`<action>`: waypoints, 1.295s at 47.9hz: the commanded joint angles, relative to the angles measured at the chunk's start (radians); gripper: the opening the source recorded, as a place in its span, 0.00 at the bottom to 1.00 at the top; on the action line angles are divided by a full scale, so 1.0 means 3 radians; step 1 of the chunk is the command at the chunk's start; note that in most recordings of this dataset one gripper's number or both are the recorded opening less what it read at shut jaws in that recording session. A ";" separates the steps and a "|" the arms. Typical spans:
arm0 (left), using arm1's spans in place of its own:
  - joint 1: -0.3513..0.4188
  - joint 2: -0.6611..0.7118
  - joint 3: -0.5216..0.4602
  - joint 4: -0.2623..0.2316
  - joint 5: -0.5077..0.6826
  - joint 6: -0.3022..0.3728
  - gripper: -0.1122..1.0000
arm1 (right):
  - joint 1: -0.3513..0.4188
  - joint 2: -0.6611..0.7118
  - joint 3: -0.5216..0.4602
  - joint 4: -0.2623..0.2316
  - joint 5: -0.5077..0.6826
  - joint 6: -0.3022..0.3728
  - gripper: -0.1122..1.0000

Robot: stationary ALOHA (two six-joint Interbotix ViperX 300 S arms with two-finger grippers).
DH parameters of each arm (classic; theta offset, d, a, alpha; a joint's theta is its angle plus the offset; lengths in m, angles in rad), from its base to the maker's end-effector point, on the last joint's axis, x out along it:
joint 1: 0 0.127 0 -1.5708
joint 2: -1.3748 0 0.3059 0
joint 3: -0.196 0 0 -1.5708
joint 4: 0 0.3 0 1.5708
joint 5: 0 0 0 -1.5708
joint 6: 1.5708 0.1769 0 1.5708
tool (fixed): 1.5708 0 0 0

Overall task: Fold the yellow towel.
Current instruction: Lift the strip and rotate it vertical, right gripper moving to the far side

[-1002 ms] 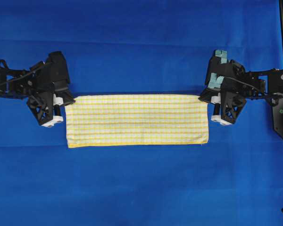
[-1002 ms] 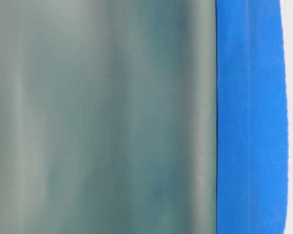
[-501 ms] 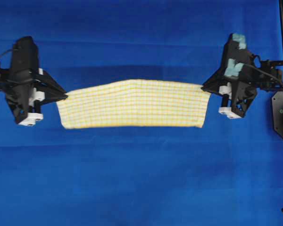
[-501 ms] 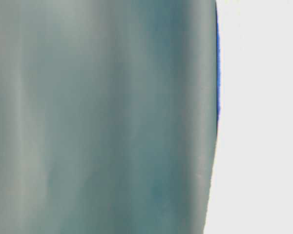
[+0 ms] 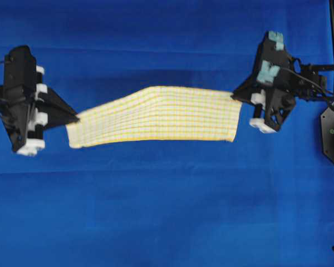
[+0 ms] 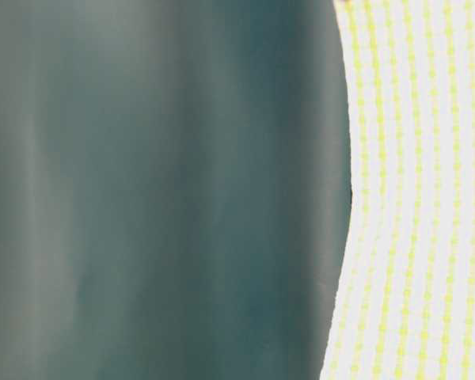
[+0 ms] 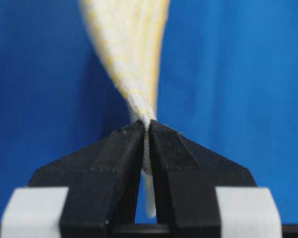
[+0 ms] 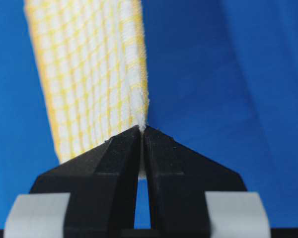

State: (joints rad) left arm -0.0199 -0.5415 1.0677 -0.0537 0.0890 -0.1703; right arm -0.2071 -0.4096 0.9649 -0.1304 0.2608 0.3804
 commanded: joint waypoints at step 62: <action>-0.0511 0.2291 -0.2250 -0.0005 -0.0951 0.0005 0.13 | -0.1186 0.1104 -0.1386 -0.0741 -0.0271 -0.0010 0.12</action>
State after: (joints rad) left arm -0.1657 0.1457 0.4372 -0.0583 -0.1703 -0.1703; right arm -0.5446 -0.0690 0.5783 -0.3451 0.1887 0.3789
